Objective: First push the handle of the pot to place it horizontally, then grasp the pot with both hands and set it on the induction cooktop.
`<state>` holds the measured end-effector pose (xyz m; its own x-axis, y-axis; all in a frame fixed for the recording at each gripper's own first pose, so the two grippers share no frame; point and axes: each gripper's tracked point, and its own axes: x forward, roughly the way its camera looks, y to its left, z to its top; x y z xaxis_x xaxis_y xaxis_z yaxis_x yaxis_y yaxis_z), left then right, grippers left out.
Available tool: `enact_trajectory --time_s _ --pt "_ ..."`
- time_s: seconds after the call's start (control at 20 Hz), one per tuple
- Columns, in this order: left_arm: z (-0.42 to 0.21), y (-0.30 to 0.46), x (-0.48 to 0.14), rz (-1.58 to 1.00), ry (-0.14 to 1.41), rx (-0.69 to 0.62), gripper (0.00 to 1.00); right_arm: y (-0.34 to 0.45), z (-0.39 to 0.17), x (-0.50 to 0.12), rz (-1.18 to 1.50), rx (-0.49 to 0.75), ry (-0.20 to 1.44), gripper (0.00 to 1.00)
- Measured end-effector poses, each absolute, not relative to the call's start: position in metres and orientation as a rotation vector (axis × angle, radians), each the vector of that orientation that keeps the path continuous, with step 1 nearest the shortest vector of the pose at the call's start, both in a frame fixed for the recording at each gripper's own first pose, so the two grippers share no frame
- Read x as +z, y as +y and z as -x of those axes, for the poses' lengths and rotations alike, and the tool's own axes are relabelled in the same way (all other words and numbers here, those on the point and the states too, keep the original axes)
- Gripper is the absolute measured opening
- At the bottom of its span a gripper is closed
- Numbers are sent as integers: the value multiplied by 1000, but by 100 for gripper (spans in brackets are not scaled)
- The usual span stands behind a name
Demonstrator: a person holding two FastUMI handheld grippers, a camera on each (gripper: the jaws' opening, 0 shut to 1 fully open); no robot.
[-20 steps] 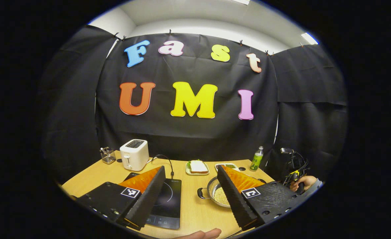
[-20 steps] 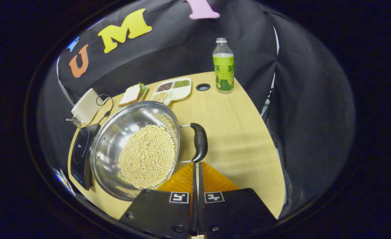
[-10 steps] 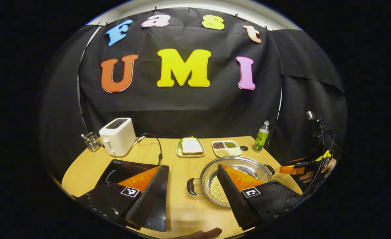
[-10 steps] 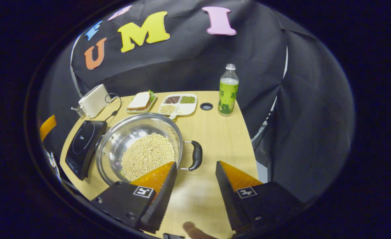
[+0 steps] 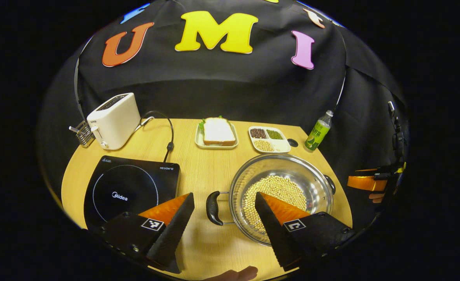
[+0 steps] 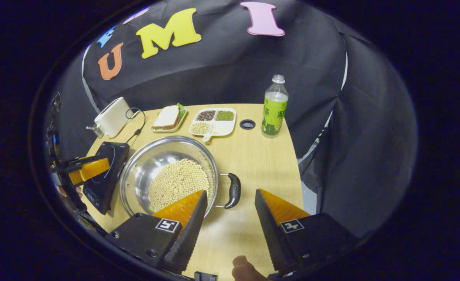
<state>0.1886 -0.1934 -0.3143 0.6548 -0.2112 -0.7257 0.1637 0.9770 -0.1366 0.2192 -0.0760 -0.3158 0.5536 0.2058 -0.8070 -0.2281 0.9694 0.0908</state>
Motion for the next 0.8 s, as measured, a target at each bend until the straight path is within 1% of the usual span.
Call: enact_trajectory --time_s 0.1,0.25,0.4,0.65,0.8 --pt "-193 -192 -328 56 890 -212 95 -75 -224 -325 11 266 995 80" --pt "-202 -184 -341 25 938 -190 95 -70 -232 -337 -21 287 1044 80" --pt "-203 -188 -347 59 976 -214 95 -63 -236 -349 -59 309 1084 80" --pt "-197 -194 -362 42 1047 -244 95 -61 -243 -372 -71 317 1149 79" --pt "-196 -194 -375 20 1103 -248 95 -54 -243 -381 -105 343 1192 78"
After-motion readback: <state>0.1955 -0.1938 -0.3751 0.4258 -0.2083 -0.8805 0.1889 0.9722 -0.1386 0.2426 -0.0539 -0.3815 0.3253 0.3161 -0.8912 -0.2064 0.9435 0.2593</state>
